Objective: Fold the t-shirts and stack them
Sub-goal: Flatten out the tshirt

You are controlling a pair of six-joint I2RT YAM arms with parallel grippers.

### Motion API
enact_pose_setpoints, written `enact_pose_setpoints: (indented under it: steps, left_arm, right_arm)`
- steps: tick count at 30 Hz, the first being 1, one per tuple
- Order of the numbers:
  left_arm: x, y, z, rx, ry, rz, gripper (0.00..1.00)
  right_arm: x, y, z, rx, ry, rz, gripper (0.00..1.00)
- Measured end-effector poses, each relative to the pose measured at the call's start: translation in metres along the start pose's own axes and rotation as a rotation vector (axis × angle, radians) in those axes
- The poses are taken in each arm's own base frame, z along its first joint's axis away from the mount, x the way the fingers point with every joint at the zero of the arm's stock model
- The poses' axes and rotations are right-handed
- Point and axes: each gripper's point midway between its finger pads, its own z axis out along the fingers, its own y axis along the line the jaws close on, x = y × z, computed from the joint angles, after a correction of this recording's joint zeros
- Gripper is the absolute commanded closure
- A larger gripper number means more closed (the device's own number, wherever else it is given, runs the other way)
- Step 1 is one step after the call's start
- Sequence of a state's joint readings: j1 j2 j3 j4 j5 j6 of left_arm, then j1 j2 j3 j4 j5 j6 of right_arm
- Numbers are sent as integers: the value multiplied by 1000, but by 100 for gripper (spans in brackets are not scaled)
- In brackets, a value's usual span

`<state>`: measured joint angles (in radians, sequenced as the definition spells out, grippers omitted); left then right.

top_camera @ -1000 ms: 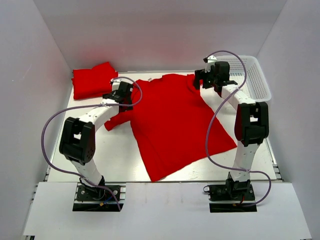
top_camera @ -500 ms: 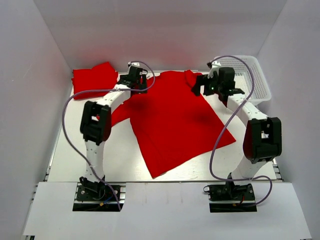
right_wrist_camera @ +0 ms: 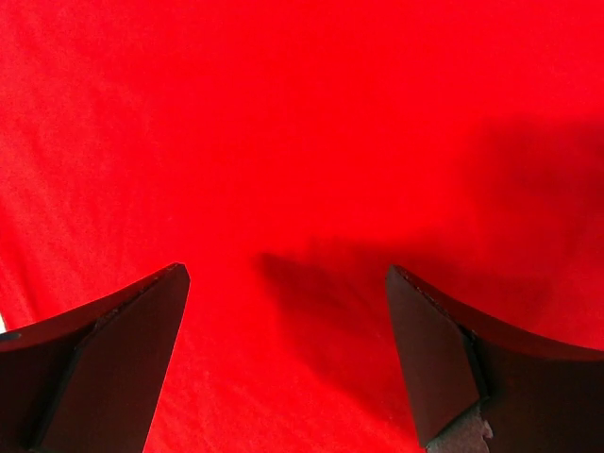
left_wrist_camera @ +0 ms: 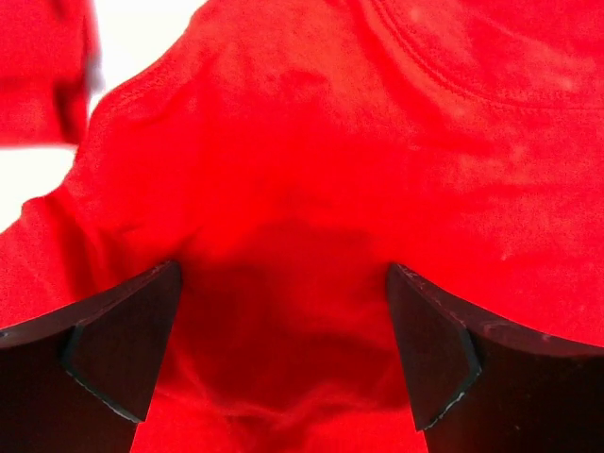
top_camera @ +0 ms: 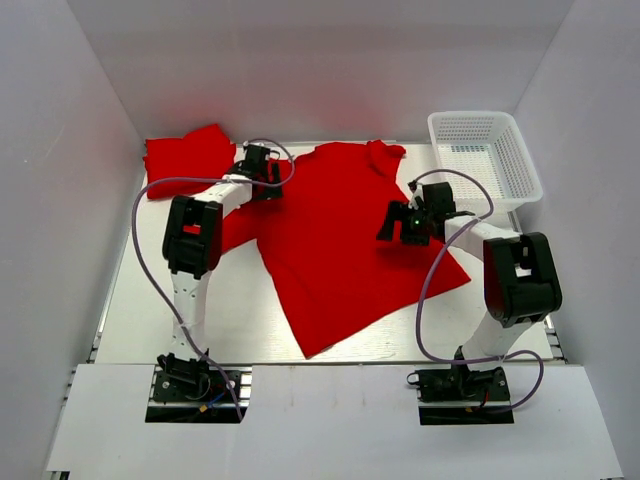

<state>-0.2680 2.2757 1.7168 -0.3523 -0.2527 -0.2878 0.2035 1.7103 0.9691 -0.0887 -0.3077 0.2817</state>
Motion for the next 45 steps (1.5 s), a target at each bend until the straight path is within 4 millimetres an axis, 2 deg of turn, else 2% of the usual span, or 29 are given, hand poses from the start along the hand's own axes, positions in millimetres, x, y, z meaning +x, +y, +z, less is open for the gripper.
enact_pose_setpoints:
  steps: [1,4,7,14,17,21,23,25,26,28,30,33,35,37,39,41,43,45]
  left_arm:
    - [2,1,-3,0,-1,-8,0]
    - [27,13,-24,-9,27,-26,0]
    - [58,21,-52,-17,75,-55,0]
    - [134,22,-122,68,180,-135,0]
    - [163,-1,-154,225,229,-139,0]
    - [201,-53,-199,504,360,-24,0]
    - [220,-73,-223,631,441,51,0]
    - [231,-86,-244,727,499,120,0]
    - [230,-90,-250,754,504,146,0]
    - [213,-97,-256,776,470,184,0]
    - [179,-102,-253,746,377,193,0]
    - [124,-101,-241,644,212,150,0]
    - [98,-95,-230,574,128,120,0]
    - [79,-89,-214,499,85,103,0]
    - [56,-90,-191,427,59,93,0]
    - [37,-96,-163,382,34,88,0]
    - [32,-99,-137,353,35,88,0]
    - [38,-99,-109,322,67,95,0]
  right_arm:
    - [2,-2,1,11,4,14,10]
    - [2,-11,11,47,17,55,10]
    - [-17,-15,22,76,1,73,10]
    - [-86,-25,65,125,-35,74,10]
    - [-119,-25,86,115,-56,54,10]
    - [-161,-16,117,43,-93,2,10]
    - [-175,-7,128,-19,-108,-30,10]
    - [-180,-1,132,-63,-111,-56,10]
    - [-178,1,132,-72,-102,-69,10]
    - [-176,4,128,-83,-100,-102,10]
    - [-165,5,116,-76,-83,-129,10]
    - [-147,12,80,-54,-74,-168,10]
    - [-142,21,50,-41,-98,-192,10]
    - [-139,29,22,-25,-138,-215,10]
    - [-133,33,-3,-6,-179,-224,10]
    - [-123,32,-17,12,-202,-213,10]
    - [-100,23,-25,44,-193,-177,10]
    - [-69,10,-24,79,-148,-131,10]
